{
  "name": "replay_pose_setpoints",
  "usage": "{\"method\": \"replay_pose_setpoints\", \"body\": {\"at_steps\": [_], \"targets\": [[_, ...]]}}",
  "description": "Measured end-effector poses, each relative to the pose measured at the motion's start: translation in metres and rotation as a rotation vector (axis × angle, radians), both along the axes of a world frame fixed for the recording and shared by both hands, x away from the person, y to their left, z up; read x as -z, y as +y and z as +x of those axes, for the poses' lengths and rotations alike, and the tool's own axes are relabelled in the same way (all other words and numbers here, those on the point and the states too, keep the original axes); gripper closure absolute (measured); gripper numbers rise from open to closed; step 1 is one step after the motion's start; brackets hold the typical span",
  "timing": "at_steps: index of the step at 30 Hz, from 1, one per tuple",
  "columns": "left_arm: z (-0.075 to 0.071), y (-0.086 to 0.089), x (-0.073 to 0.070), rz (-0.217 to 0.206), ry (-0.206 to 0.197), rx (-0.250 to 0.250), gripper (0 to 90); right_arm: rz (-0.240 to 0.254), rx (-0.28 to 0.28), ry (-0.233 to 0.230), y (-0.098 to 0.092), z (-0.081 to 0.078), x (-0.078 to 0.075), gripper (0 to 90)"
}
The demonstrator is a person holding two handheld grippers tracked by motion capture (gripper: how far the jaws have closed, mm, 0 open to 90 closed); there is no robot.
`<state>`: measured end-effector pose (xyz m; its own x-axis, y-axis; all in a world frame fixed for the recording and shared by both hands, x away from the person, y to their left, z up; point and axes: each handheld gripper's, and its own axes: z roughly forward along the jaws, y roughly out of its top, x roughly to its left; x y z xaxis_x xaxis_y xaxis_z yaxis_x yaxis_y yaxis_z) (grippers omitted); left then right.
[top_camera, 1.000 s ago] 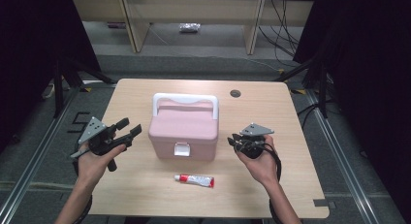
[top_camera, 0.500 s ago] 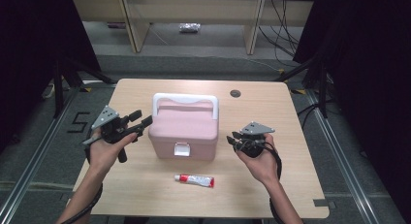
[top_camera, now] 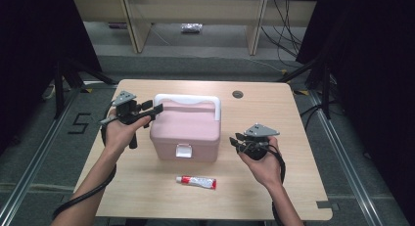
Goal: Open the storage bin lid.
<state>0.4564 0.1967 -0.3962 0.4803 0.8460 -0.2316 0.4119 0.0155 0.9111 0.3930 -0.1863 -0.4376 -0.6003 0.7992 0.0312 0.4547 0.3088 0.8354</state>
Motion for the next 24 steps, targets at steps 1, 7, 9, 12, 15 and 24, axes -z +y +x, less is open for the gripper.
{"method": "replay_pose_setpoints", "body": {"at_steps": [1, 7, 9, 12, 15, 24], "targets": [[0.0017, -0.0009, 0.0011, 0.004, 0.004, 0.002, 49.1, -0.005, -0.006, -0.007, -0.0002, 0.0003, -0.0001, 68.8], [0.0064, -0.0047, 0.0048, 0.026, 0.023, -0.009, 57.5, -0.019, -0.016, -0.04, -0.0016, 0.0023, -0.001, 68.8], [0.0071, -0.0047, 0.0051, 0.025, 0.028, -0.012, 62.2, -0.021, -0.018, -0.045, -0.0013, 0.0023, -0.0016, 69.2], [0.0072, -0.0053, 0.0045, -0.005, 0.049, -0.014, 69.8, -0.003, -0.028, -0.024, 0.0005, 0.0008, -0.0022, 70.5], [0.0074, -0.0043, 0.003, -0.036, 0.084, -0.024, 71.3, 0.004, -0.033, -0.031, 0.0019, -0.0006, -0.0017, 73.6], [0.0106, -0.0035, -0.0032, -0.075, 0.152, -0.037, 72.9, 0.023, -0.053, 0.009, 0.0052, -0.0049, -0.0039, 90.0]]}}
